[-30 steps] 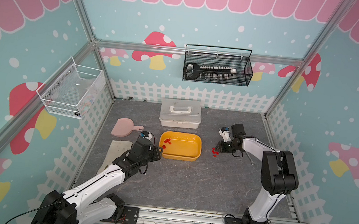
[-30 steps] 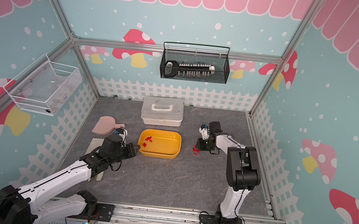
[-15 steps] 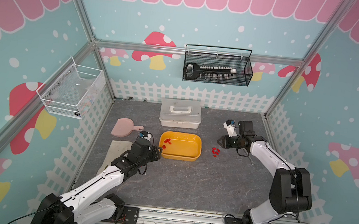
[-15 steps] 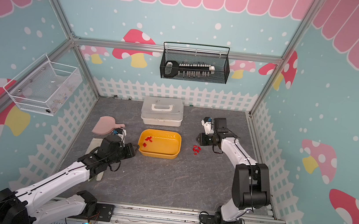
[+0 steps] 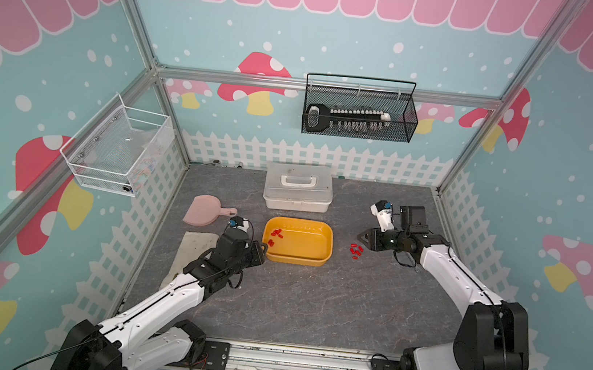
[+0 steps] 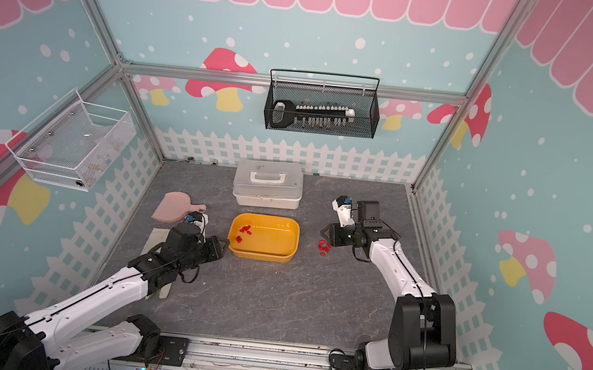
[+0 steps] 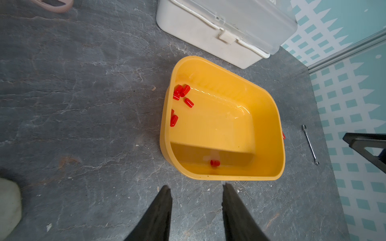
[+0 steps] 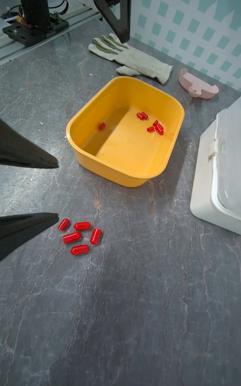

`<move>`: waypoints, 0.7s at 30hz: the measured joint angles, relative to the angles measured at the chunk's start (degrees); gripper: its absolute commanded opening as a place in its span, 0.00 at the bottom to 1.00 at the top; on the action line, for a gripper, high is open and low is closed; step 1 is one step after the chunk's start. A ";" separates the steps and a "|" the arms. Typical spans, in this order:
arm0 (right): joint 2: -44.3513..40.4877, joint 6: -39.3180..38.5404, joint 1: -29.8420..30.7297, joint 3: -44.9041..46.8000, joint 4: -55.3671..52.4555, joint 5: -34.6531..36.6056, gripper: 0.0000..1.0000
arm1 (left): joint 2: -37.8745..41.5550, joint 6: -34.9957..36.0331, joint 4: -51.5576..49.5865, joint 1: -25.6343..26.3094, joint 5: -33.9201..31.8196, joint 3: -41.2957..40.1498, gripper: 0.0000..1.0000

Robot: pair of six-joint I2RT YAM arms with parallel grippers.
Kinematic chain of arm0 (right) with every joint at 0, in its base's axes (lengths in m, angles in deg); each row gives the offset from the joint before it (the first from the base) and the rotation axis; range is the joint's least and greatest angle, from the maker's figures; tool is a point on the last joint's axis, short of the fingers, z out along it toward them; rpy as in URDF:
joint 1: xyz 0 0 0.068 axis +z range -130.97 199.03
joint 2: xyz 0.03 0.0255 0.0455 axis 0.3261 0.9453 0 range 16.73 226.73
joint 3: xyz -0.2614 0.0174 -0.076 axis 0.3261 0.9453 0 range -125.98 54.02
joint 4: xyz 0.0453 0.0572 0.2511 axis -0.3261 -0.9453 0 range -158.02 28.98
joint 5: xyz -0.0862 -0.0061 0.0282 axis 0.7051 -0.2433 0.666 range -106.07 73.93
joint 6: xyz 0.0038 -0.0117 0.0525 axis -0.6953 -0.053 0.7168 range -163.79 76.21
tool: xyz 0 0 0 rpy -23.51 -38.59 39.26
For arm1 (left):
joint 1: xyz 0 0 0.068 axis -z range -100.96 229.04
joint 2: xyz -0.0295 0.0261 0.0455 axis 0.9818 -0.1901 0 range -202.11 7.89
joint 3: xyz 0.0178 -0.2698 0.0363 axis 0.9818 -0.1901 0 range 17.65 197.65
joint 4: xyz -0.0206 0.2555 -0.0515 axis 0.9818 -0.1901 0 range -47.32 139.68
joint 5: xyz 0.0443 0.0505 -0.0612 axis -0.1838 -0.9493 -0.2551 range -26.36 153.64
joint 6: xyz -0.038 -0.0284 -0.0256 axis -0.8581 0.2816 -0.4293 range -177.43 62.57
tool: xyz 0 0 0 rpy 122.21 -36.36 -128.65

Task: Take the screw protection sleeves out of the storage box
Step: Pick up the screw protection sleeve from the storage box.

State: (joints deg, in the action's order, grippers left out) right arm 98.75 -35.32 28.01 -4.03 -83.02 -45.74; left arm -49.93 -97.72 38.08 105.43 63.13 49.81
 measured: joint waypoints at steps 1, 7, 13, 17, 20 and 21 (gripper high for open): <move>-0.33 -0.02 0.22 0.04 0.09 -0.39 0.40 | 0.11 0.00 -0.13 0.00 -0.04 0.00 0.42; -0.90 -0.13 3.19 0.04 0.57 -2.34 0.39 | 1.53 0.24 -0.61 -0.11 -1.68 0.00 0.41; -0.59 -0.52 8.81 -0.59 0.00 -1.86 0.38 | 3.04 0.90 -0.87 -3.98 -1.57 -0.02 0.41; 2.82 -0.90 14.82 -5.60 -1.03 -0.28 0.37 | 3.15 1.14 -0.81 -8.17 -0.59 -0.79 0.42; 6.40 -0.66 17.42 -9.77 -0.83 0.42 0.36 | 3.21 1.18 -0.76 -10.10 0.52 -1.66 0.42; 7.67 -0.50 17.88 -11.06 -0.85 0.74 0.35 | 3.28 1.18 -0.63 -10.34 0.79 -1.95 0.42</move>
State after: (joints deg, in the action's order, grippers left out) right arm 106.42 -35.82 45.88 -15.09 -83.87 -45.00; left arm -46.65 -96.54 37.45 95.09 63.91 47.86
